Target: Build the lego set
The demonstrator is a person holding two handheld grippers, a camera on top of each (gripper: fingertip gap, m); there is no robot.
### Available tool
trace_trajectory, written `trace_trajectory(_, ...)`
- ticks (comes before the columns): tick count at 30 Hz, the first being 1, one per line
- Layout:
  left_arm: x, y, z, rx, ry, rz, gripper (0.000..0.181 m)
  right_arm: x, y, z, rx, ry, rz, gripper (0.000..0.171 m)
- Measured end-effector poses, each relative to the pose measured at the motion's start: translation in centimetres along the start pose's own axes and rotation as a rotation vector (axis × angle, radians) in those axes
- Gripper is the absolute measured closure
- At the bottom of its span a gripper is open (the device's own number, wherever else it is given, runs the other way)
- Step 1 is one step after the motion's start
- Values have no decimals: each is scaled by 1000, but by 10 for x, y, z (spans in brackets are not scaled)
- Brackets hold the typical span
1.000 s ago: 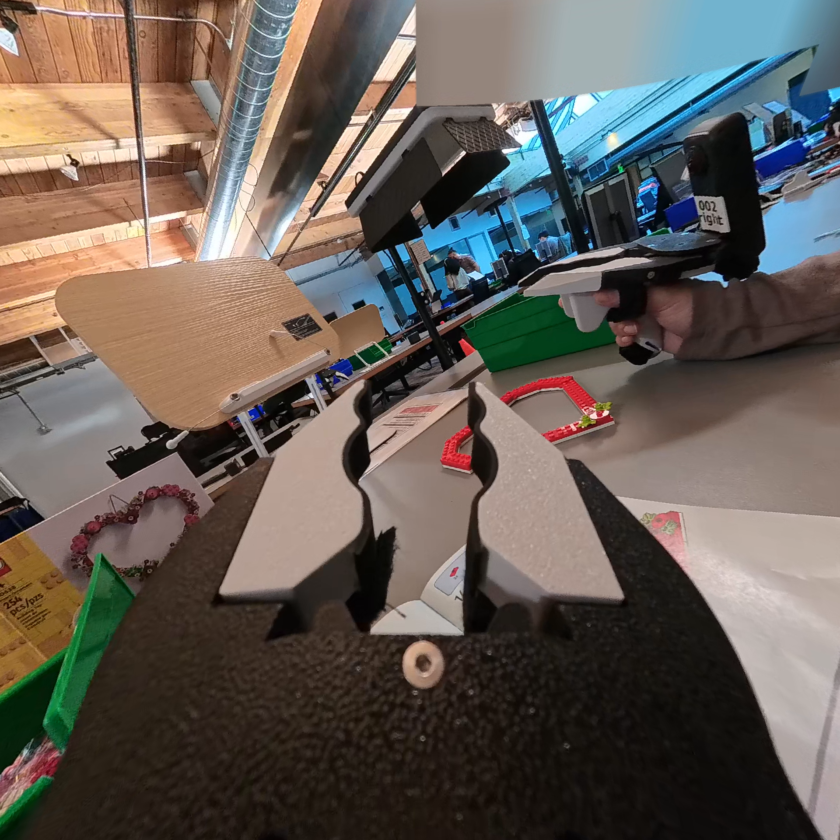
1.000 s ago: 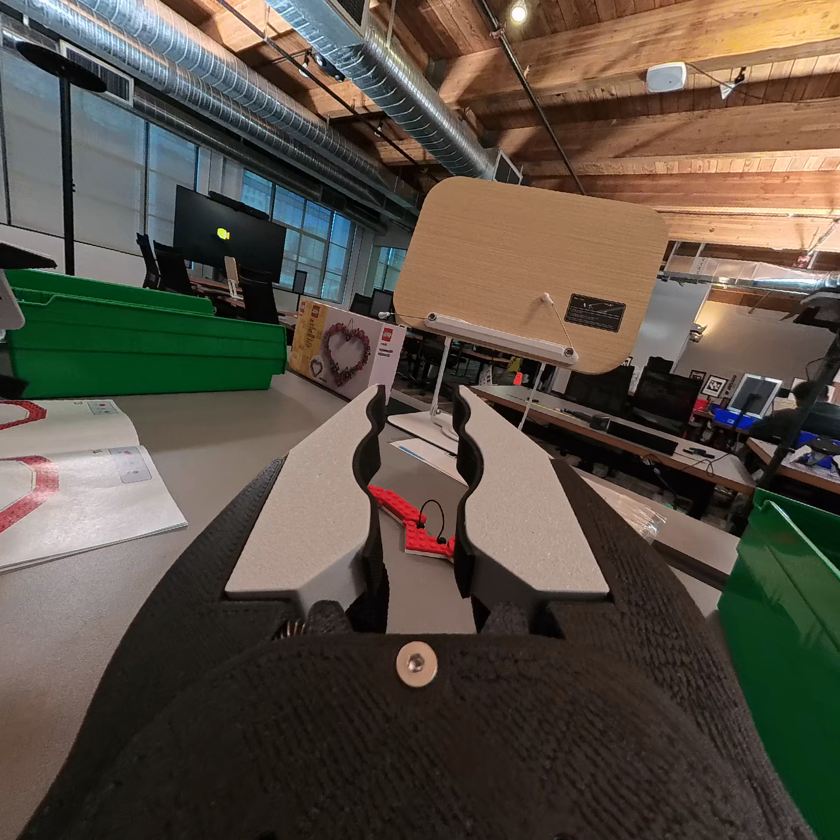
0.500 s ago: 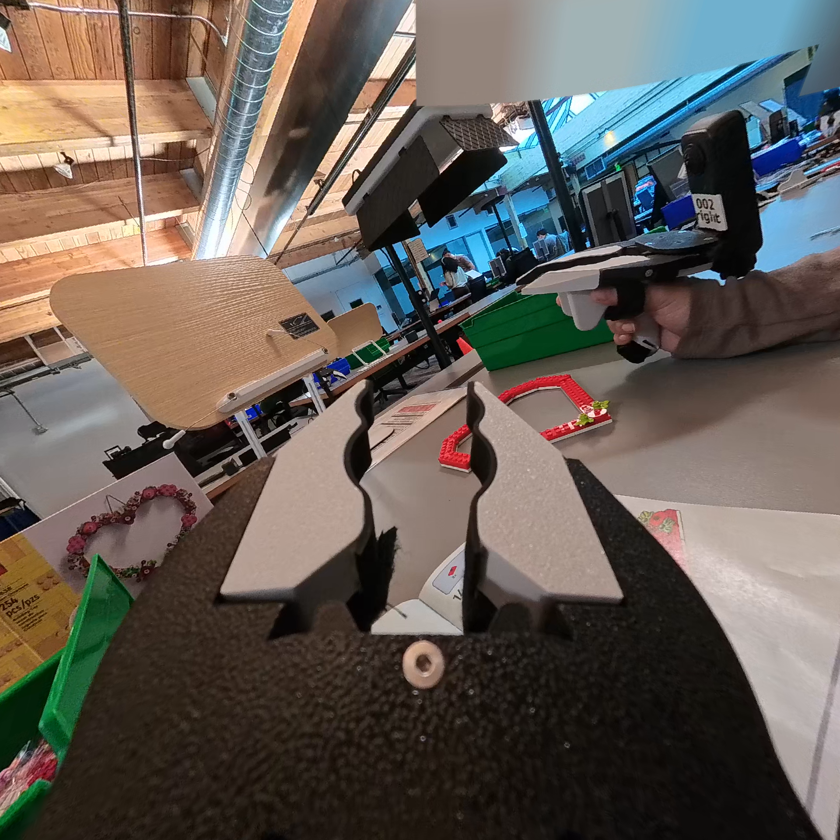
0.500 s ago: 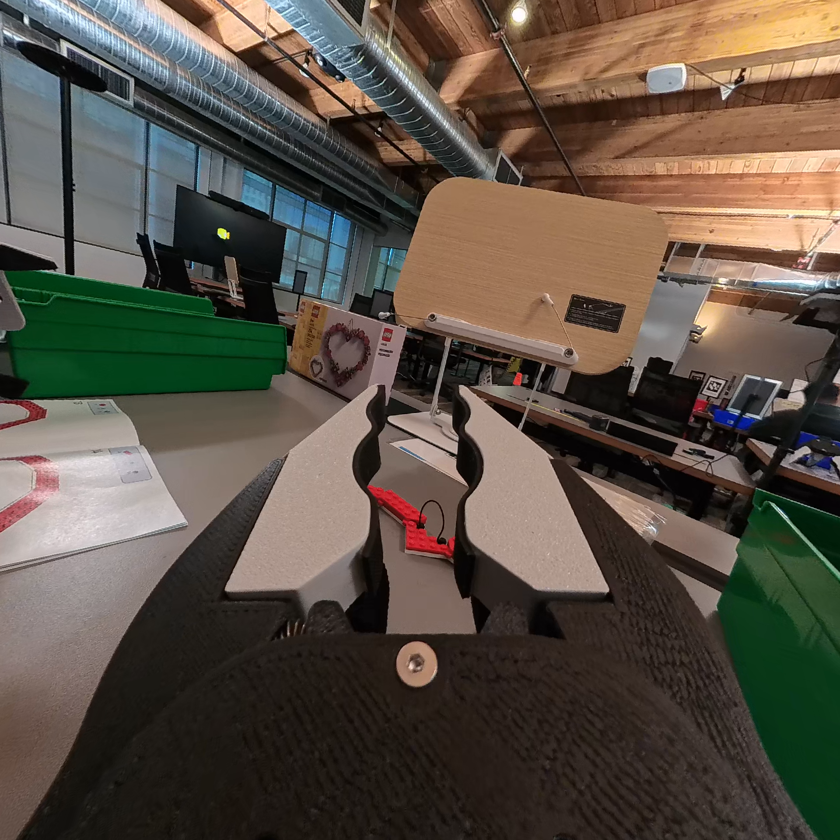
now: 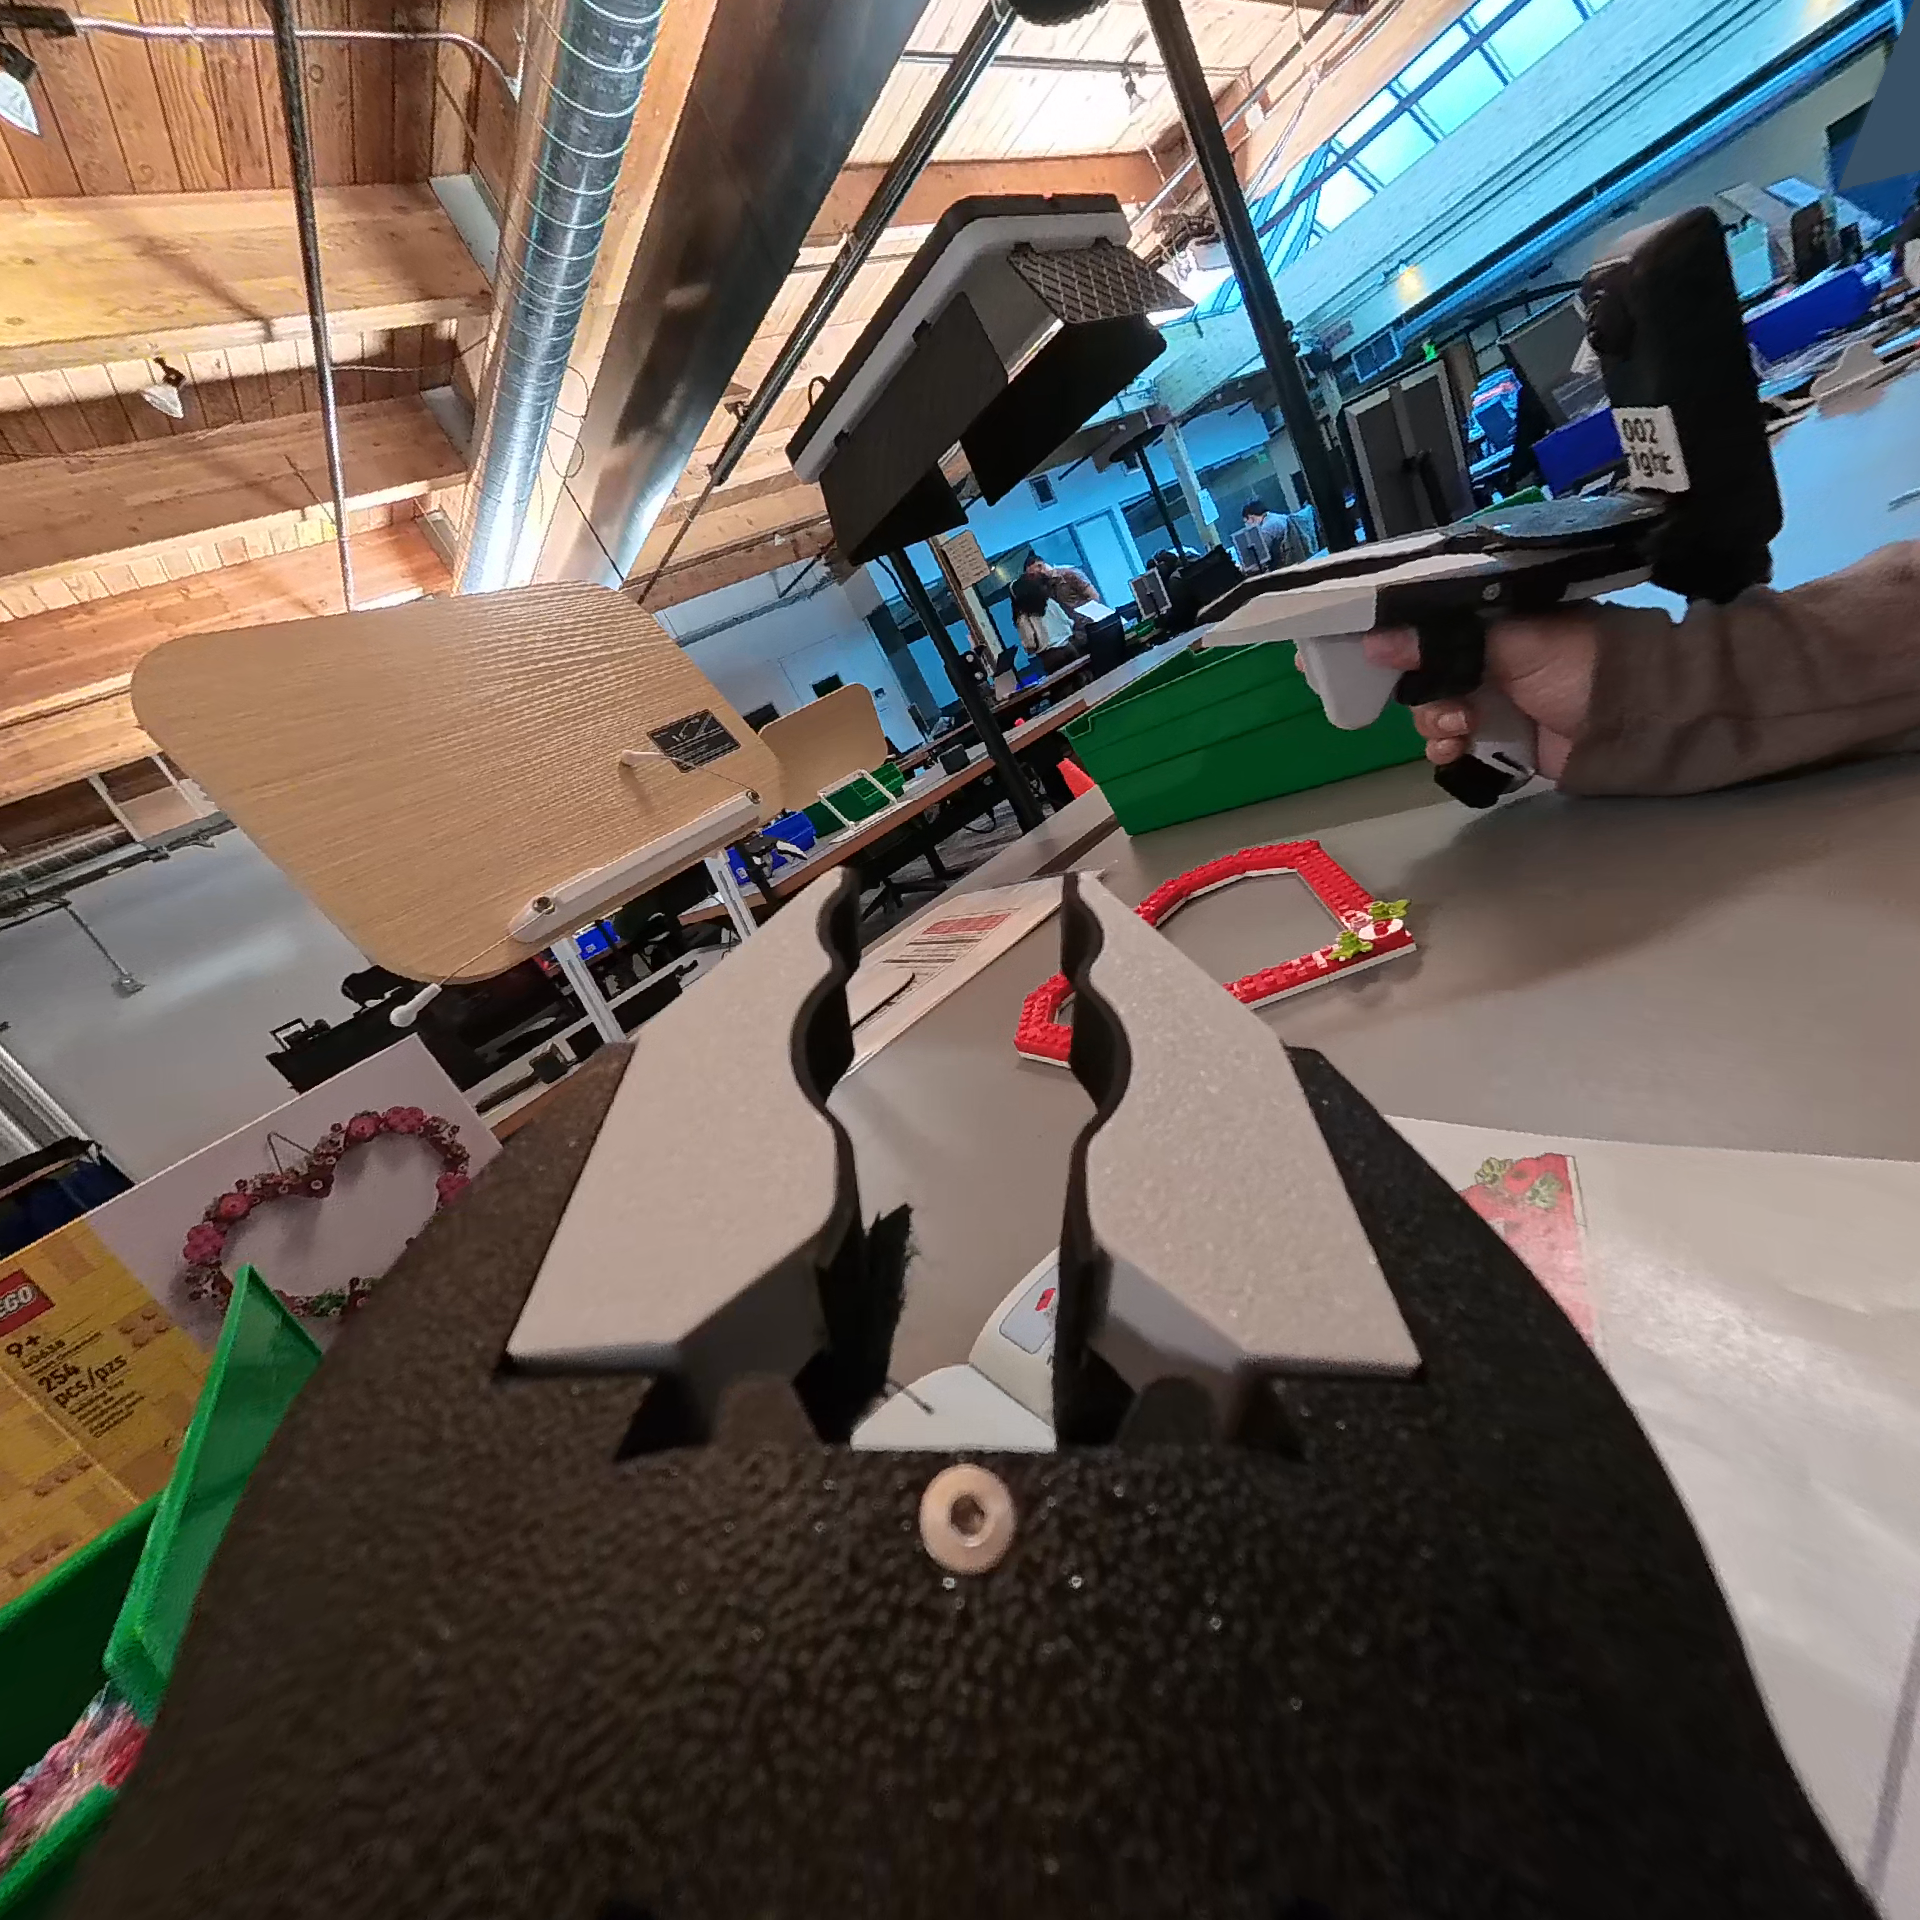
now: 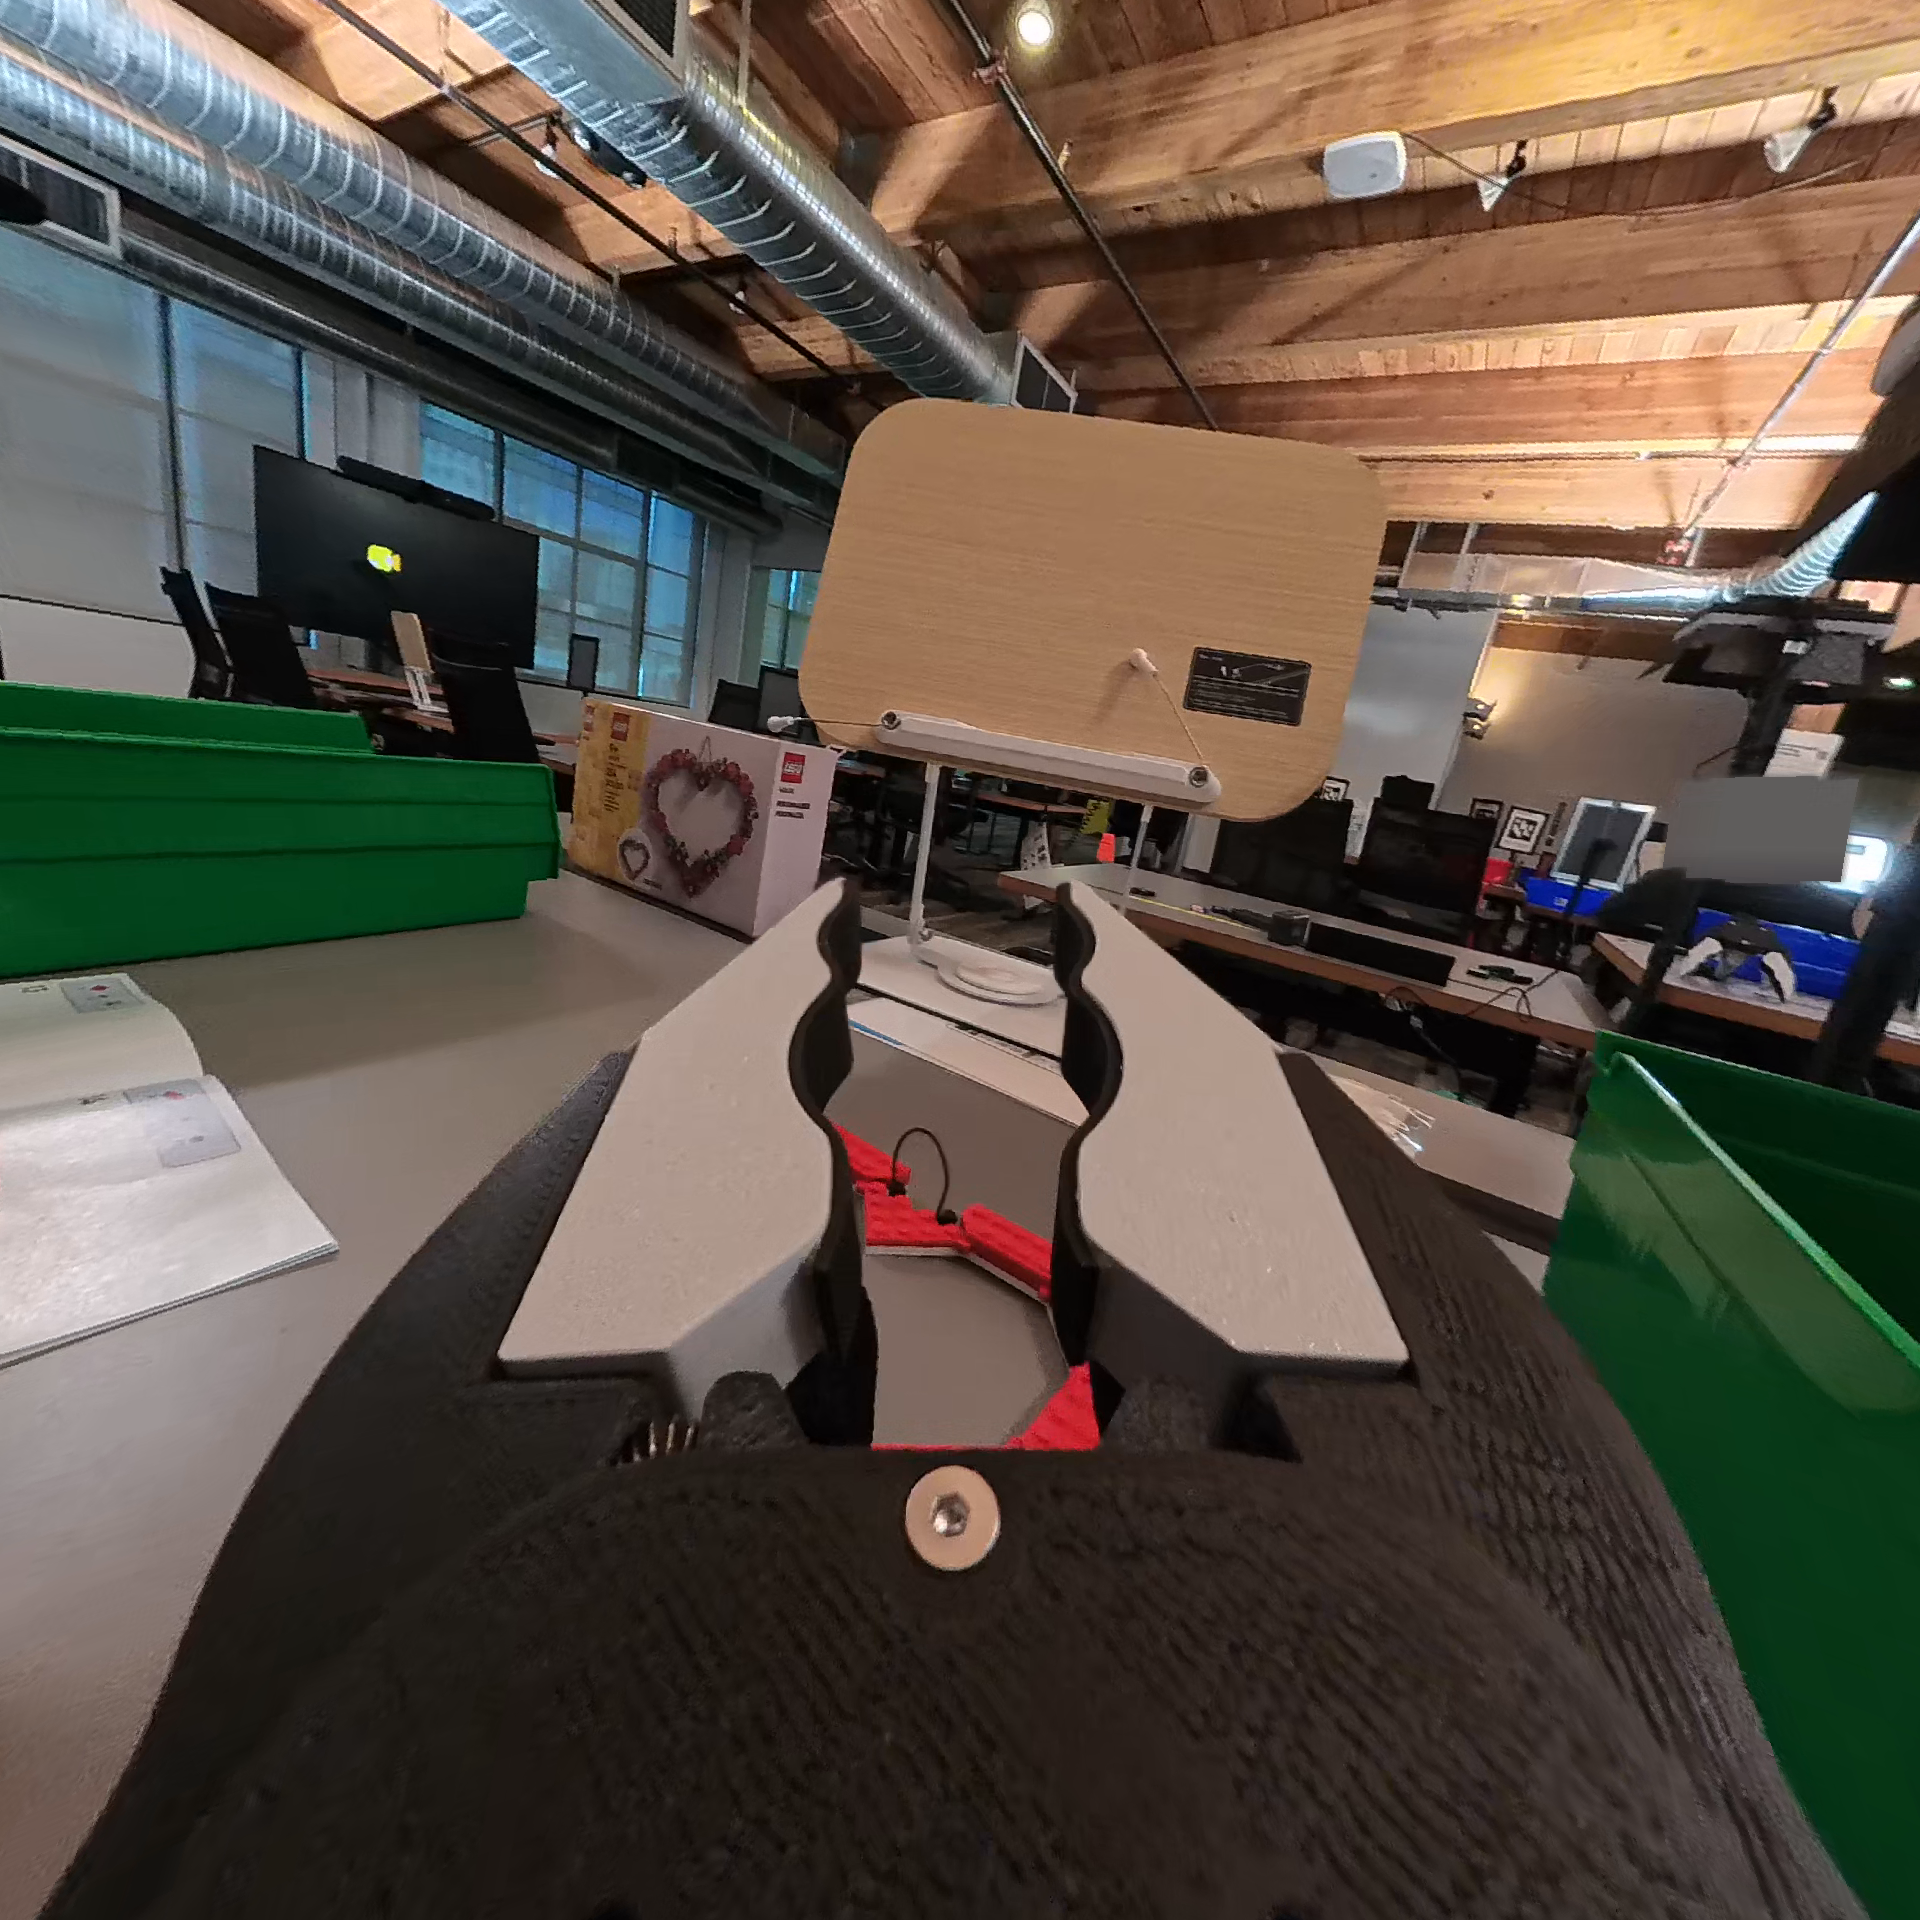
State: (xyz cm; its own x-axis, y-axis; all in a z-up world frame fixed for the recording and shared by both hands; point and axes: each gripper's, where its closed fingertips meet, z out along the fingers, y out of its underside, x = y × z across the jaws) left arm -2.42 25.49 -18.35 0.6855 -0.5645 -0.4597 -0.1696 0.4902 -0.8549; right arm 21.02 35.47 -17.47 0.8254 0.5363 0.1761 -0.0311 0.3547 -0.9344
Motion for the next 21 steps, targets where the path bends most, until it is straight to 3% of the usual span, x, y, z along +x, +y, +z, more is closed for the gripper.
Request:
trace_trajectory(15, -2, -2, 1, 6, -9, 22, 142, 9, 9, 3, -49, 63, -80, 136)
trace_trajectory(21, -36, -66, -14, 100, -39, -35, 134, 14, 11, 3, -61, 89, -101, 137)
